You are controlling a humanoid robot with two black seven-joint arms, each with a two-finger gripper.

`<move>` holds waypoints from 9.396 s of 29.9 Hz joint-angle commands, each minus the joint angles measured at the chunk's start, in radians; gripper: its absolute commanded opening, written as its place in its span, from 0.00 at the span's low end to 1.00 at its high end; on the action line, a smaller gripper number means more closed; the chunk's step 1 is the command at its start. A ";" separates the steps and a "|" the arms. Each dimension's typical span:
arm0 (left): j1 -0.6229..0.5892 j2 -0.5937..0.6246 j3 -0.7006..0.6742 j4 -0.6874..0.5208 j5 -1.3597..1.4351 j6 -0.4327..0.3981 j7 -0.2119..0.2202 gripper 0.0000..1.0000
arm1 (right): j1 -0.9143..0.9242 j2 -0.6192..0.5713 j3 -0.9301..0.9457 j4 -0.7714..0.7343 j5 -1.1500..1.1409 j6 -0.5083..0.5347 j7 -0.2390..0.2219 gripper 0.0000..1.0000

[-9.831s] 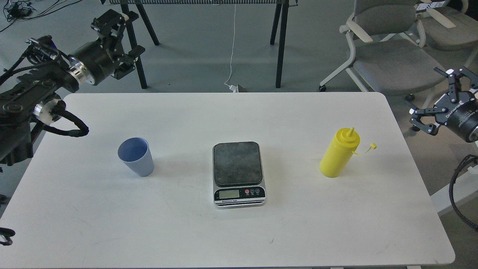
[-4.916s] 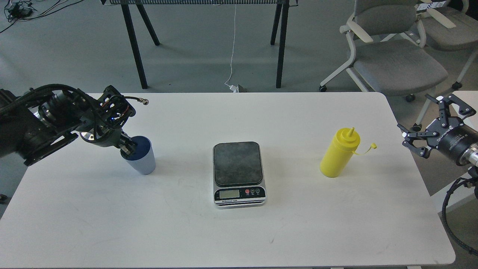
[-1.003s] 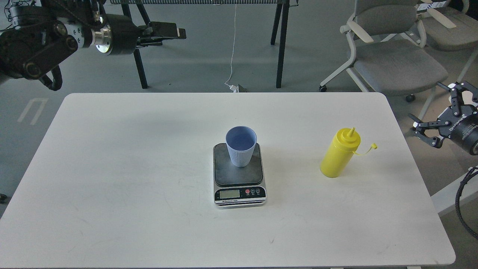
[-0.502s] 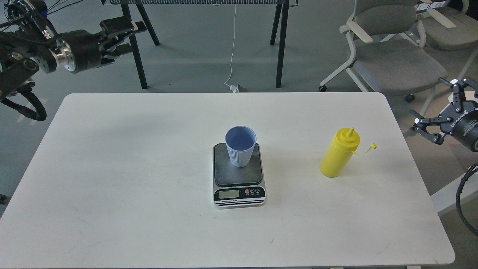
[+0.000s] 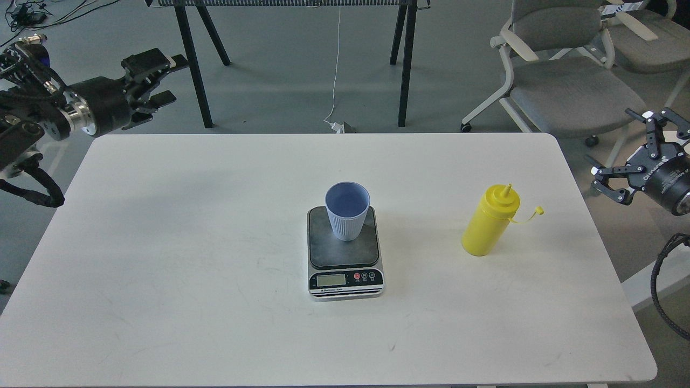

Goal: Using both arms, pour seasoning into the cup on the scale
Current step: 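Open the left gripper and withdraw the left arm to the side, then move the right gripper to the yellow squeeze bottle and grasp it, then lift the yellow bottle up and over toward the blue cup, then tilt the yellow bottle nozzle-down into the blue cup, then carry the yellow bottle back and set it upright on the table, then open the right gripper and release the yellow bottle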

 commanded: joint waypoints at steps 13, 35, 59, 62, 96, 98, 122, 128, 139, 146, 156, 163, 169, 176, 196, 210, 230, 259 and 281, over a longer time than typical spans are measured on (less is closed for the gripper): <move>0.045 -0.021 -0.002 0.003 0.001 0.000 0.000 0.99 | -0.392 -0.274 0.053 0.107 0.684 0.000 0.201 0.99; 0.092 -0.024 0.010 0.003 0.010 0.000 0.000 0.99 | -0.583 0.172 0.049 0.256 0.396 0.000 0.190 1.00; 0.132 -0.020 0.008 0.003 0.010 0.000 0.000 0.99 | -0.379 0.396 -0.118 0.066 0.309 0.000 0.175 1.00; 0.132 -0.020 0.008 0.003 0.010 0.000 0.000 0.99 | -0.352 0.407 -0.120 0.048 0.309 0.000 0.175 1.00; 0.162 -0.026 0.004 0.003 0.010 0.000 0.000 0.99 | -0.151 0.568 -0.169 -0.169 0.304 0.000 0.175 0.99; 0.163 -0.026 0.004 0.003 0.009 0.000 0.000 0.99 | -0.141 0.579 -0.169 -0.182 0.304 0.000 0.175 0.98; 0.160 -0.021 -0.018 0.003 0.003 0.000 0.000 0.99 | 0.435 0.195 -0.246 -0.097 0.050 0.000 0.112 0.05; 0.158 -0.018 -0.027 0.003 0.001 0.000 0.000 0.99 | 0.682 0.247 -0.394 -0.087 -0.367 0.000 0.095 0.04; 0.160 -0.004 -0.038 0.003 0.001 0.000 0.000 0.99 | 0.739 0.537 -0.483 -0.130 -1.043 -0.122 0.005 0.05; 0.160 -0.007 -0.038 0.003 0.001 0.000 0.000 0.99 | 0.738 0.649 -0.592 -0.222 -1.104 -0.242 0.006 0.05; 0.162 -0.010 -0.038 0.003 0.003 0.000 0.000 0.99 | 0.729 0.689 -0.668 -0.233 -1.107 -0.289 0.006 0.05; 0.163 -0.010 -0.038 0.003 0.003 0.000 0.000 0.99 | 0.707 0.734 -0.674 -0.271 -1.107 -0.291 0.006 0.05; 0.163 -0.012 -0.038 0.003 0.003 0.000 0.000 0.99 | 0.705 0.752 -0.740 -0.279 -1.107 -0.331 0.006 0.05; 0.162 -0.015 -0.038 0.003 0.003 0.000 0.000 0.99 | 0.705 0.760 -0.740 -0.279 -1.106 -0.332 0.006 0.06; 0.162 -0.012 -0.035 0.003 0.003 0.000 0.000 0.99 | 0.591 0.453 0.082 -0.245 0.088 0.000 -0.222 0.07; 0.163 -0.020 -0.022 0.003 0.007 0.000 0.000 0.99 | 0.023 0.525 0.221 -0.071 0.500 0.000 -0.267 0.07; 0.183 -0.018 -0.022 0.003 0.010 0.000 0.000 0.99 | -0.117 0.537 0.172 -0.253 0.485 0.000 -0.291 0.08; 0.191 -0.021 -0.024 0.003 0.009 0.000 0.000 0.99 | -0.108 0.540 0.118 -0.285 0.476 0.000 -0.288 0.22; 0.204 -0.015 -0.032 0.003 0.009 0.000 0.000 0.99 | -0.114 0.568 0.118 -0.308 0.428 0.000 -0.282 0.40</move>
